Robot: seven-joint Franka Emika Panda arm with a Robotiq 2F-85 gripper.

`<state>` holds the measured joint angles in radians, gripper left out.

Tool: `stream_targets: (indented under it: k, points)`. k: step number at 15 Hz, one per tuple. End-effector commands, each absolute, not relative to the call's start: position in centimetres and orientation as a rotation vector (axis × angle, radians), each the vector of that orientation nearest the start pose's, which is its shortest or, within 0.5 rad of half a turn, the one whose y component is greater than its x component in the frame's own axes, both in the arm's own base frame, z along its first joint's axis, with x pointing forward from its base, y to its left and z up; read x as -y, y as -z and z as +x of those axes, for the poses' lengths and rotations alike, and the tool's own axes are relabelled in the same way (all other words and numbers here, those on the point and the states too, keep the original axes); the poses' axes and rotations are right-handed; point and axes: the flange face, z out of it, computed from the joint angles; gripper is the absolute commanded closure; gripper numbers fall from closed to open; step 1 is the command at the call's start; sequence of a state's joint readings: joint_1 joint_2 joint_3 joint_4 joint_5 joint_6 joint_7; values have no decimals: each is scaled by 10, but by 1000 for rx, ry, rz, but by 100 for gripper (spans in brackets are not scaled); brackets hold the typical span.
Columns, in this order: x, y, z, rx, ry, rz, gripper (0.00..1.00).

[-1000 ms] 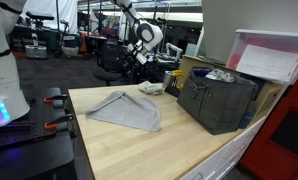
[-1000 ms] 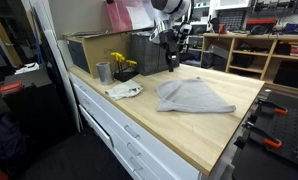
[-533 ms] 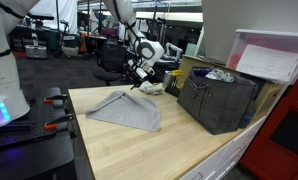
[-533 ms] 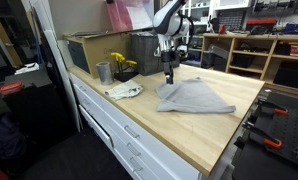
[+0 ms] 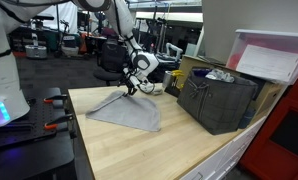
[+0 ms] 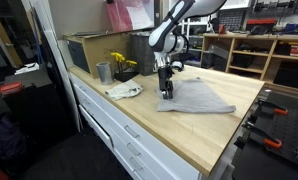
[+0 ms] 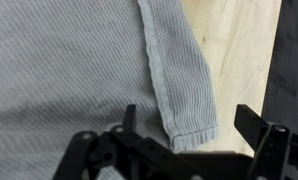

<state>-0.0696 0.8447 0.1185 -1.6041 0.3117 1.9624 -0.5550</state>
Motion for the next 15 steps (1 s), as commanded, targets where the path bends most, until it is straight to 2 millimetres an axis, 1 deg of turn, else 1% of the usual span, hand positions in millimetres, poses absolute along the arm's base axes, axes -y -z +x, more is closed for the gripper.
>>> stream_targets:
  k: [1,4,7,10,12,15]
  points:
    - [-55,-105,636,489,-541,-2599,0]
    - [-62,-102,636,517,-552,-2585,0]
    - [-71,-108,629,562,-567,-2548,0]
    - [-84,-118,618,609,-622,-2476,0]
    - [-94,-127,609,646,-698,-2402,0]
    - [-109,-147,589,765,-826,-2247,0]
